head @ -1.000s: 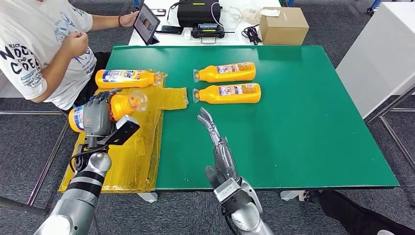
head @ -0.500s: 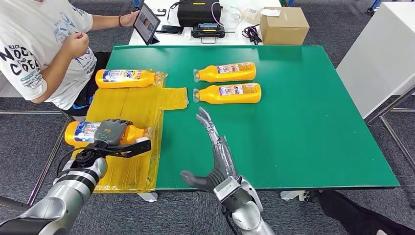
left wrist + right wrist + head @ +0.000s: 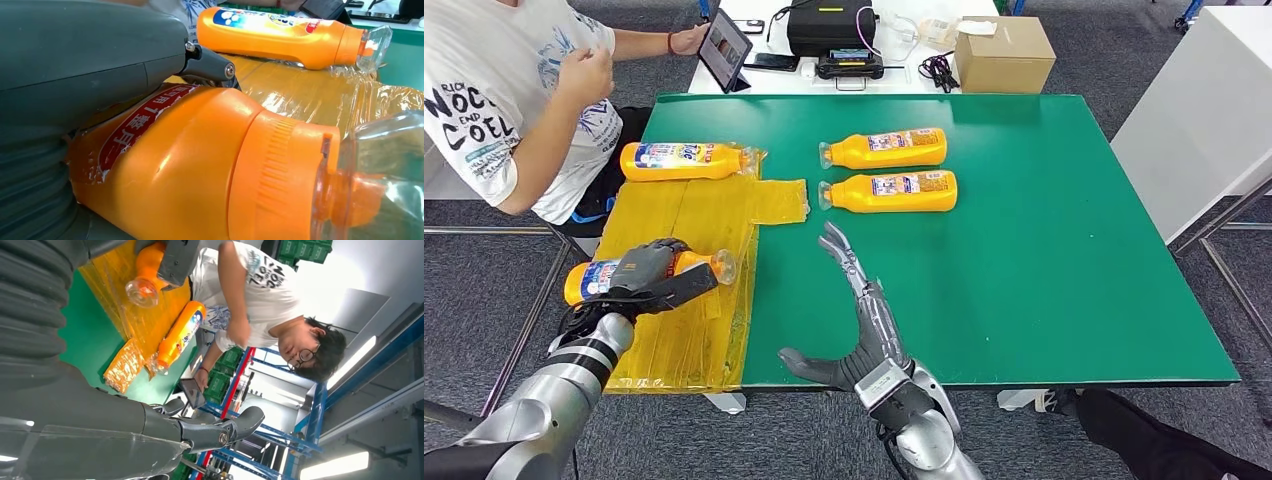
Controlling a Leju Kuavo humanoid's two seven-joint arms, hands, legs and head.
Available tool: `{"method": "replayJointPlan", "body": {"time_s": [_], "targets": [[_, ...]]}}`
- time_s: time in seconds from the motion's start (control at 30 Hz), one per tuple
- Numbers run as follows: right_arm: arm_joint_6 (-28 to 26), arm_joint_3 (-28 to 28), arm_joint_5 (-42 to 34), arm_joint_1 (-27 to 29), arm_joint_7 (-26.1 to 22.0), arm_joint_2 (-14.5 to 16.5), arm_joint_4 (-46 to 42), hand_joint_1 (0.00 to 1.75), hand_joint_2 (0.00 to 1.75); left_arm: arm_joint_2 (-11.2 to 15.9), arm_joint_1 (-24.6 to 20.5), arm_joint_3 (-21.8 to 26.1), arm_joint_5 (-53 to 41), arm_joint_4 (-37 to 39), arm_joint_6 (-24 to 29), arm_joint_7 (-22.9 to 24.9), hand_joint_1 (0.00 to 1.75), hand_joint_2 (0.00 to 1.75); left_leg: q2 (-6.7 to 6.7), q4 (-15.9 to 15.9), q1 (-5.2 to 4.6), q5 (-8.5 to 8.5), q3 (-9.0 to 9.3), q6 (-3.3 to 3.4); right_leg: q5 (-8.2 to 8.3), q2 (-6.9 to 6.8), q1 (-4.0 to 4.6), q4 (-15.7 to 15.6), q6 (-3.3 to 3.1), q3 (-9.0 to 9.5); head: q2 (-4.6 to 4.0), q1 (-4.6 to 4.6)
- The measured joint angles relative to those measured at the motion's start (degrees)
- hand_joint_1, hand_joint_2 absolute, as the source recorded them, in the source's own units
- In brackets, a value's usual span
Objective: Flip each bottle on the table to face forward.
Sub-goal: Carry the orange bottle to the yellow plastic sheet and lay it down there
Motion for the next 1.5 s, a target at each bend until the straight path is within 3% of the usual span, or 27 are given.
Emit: {"method": "replayJointPlan", "body": {"time_s": [0.27, 0.33, 0.4, 0.47, 0.7, 1.2, 1.3, 1.37, 1.43, 1.5], "targets": [[0.0, 0.0, 0.01, 0.0, 0.0, 0.02, 0.12, 0.0, 1.75, -0.24, -0.1, 0.87, 0.07, 0.05, -0.06, -0.13, 0.7, 1.75, 0.0, 0.0, -0.01, 0.0, 0.06, 0.0, 0.0, 0.0, -0.01, 0.0, 0.0, 0.08, 0.0, 0.0], [0.0, -0.01, 0.01, 0.0, 0.0, 0.02, 0.12, 0.0, 1.75, -0.27, -0.09, 0.88, 0.08, 0.07, -0.06, -0.13, 0.35, 1.75, 0.0, 0.0, -0.01, 0.0, 0.06, 0.0, 0.0, 0.0, -0.01, 0.0, 0.0, 0.08, 0.0, 0.0], [0.0, -0.01, 0.01, 0.0, 0.0, 0.02, 0.13, 0.0, 1.75, -0.3, -0.08, 0.93, 0.38, 0.13, -0.42, -0.27, 0.0, 0.87, 0.0, 0.0, -0.01, 0.0, 0.06, 0.0, 0.0, 0.0, -0.01, 0.0, 0.0, 0.08, 0.0, 0.0], [0.05, -0.02, 0.01, -0.01, 0.02, 0.02, 0.17, 0.0, 1.75, -0.43, -0.02, 1.35, 2.0, 0.3, -2.35, -1.1, 0.0, 0.0, 0.0, 0.0, -0.01, 0.0, 0.06, 0.0, 0.0, 0.0, -0.01, 0.0, 0.0, 0.07, 0.0, 0.01], [1.18, -0.07, -0.4, -0.96, 0.14, 0.02, 1.7, 0.0, 1.75, -0.9, -0.17, 4.61, 11.36, 0.52, -14.97, -6.55, 0.0, 0.0, -0.05, -0.01, -0.01, 0.0, 0.11, 0.0, -0.01, -0.03, -0.01, 0.0, -0.01, 0.16, 0.0, 0.01], [2.27, -0.13, -0.91, -3.9, 0.26, 0.04, 8.27, 0.0, 1.75, 0.27, 0.96, 5.08, 24.99, 0.5, -38.74, -14.22, 0.0, 0.0, -0.08, -0.02, -0.01, 0.0, 0.34, 0.0, -0.02, -0.04, -0.01, 0.0, -0.02, 0.42, 0.0, 0.0], [2.3, -0.1, -0.9, -4.06, 0.27, 0.04, 9.22, 0.0, 1.75, 0.34, 1.73, 5.35, 30.23, 0.33, -41.81, -15.46, 0.0, 0.0, -0.08, -0.02, -0.01, 0.0, 0.34, 0.0, -0.02, -0.04, -0.02, 0.0, -0.02, 0.41, 0.0, 0.01], [2.08, -0.09, -0.68, -4.07, 0.33, 0.04, 9.69, 0.0, 1.75, -0.08, 2.59, 5.94, 33.91, -0.26, -40.45, -16.4, 0.0, 0.0, -0.07, -0.01, -0.02, 0.0, 0.33, 0.0, -0.01, -0.04, -0.02, -0.01, -0.01, 0.37, 0.0, 0.01], [1.4, -0.09, 0.12, -4.02, 0.74, 0.04, 9.93, 0.0, 1.75, -1.13, 3.66, 6.66, 37.72, -1.58, -34.66, -17.26, 0.0, 0.87, -0.07, 0.0, -0.02, 0.0, 0.29, 0.0, -0.01, -0.03, -0.02, -0.01, -0.01, 0.31, 0.0, 0.02], [0.27, -0.08, 1.97, -3.99, 2.16, -0.03, 9.97, 0.0, 1.75, -2.67, 4.84, 7.34, 41.65, -3.94, -25.27, -18.41, 0.0, 1.75, -0.05, 0.01, -0.02, 0.0, 0.23, 0.0, 0.0, -0.02, -0.02, -0.01, 0.0, 0.25, 0.0, 0.02]]}}
